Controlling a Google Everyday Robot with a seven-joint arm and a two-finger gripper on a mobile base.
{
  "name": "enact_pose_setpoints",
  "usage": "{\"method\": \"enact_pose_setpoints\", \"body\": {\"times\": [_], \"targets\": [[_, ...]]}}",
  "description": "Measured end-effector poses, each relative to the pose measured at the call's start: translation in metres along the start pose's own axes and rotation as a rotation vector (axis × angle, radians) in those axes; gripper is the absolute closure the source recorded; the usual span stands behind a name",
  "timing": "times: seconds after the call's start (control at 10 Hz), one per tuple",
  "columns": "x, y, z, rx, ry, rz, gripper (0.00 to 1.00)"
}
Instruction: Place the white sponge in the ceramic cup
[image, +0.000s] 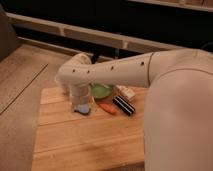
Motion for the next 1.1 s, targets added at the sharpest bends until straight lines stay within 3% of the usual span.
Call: {"method": "enact_pose_setpoints", "body": {"times": [0.7, 0.8, 1.1], "targets": [[-0.002, 0.000, -0.001, -0.004, -0.010, -0.002, 0.35], [-0.009, 0.002, -0.005, -0.015, -0.040, -0.018, 0.35], [-0.060, 0.035, -0.044, -0.101, -0.259, -0.205, 0.35]]}}
